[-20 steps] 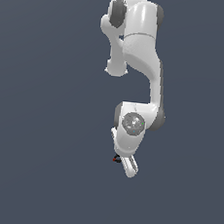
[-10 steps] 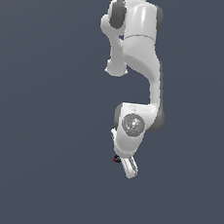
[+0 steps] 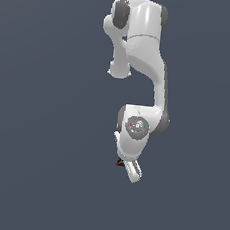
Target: Pick up the object and move it to a goal position.
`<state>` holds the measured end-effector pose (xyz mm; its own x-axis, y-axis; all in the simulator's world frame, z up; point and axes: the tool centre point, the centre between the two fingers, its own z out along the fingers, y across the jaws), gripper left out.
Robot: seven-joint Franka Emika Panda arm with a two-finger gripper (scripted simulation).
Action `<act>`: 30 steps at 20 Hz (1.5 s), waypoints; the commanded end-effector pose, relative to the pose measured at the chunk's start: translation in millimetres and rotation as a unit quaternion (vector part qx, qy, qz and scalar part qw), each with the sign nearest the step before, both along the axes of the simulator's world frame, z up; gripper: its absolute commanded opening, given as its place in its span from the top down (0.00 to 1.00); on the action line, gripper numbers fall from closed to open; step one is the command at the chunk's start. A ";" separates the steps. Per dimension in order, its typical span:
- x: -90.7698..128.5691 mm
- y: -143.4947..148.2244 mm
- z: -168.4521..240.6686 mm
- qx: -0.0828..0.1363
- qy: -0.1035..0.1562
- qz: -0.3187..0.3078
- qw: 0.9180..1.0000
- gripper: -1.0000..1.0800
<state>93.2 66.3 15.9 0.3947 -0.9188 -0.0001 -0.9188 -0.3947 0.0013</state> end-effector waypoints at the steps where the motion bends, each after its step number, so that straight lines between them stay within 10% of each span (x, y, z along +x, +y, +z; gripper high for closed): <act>1: -1.4 1.4 4.9 0.000 -0.001 0.000 1.000 1.00; 30: -92.0 58.9 235.8 0.001 0.000 0.000 1.000 1.00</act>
